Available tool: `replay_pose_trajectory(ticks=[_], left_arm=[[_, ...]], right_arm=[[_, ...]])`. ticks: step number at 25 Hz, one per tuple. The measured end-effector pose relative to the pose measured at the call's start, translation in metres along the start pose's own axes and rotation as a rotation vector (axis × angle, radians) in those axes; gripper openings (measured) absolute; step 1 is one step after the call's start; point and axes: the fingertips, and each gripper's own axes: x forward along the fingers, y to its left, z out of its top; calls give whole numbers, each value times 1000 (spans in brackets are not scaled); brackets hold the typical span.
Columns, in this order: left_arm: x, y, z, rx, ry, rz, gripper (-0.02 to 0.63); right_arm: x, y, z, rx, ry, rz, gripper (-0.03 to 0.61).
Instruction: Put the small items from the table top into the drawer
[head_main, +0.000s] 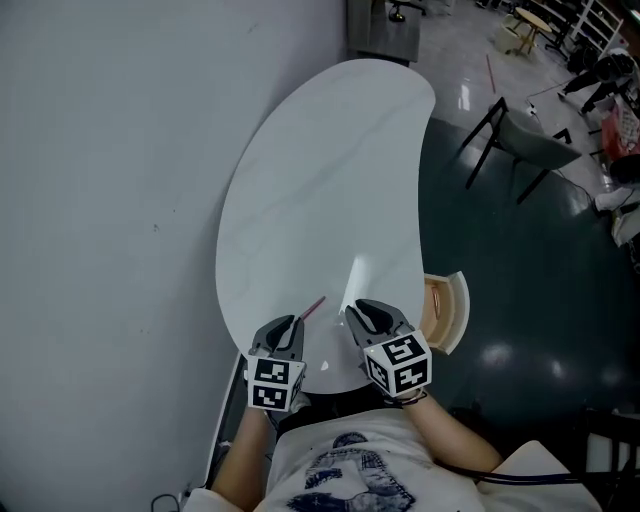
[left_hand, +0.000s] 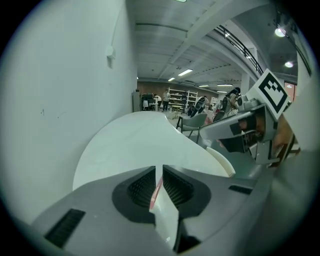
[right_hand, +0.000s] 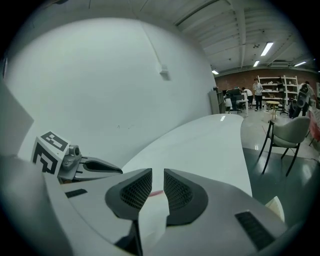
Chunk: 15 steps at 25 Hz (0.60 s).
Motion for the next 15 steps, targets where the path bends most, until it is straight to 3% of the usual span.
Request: replay_pose_trajectory(ticks=[7,9,11,15], left_arm=[[29,-1,-16,-47,58,5,105],[38,-1,-20,-55,81,-14,141],[47,-2,-25,-57,109,-37,218],[63,-2,-34,-34,143,-55,245]], right_arm=[[17,-14,-9,-13,48,46,87],[23,-18,-7,-12,55,56,87],[28,-21,-6,-11,63,66,87],[35,-29,-11,-8,84,78,87]])
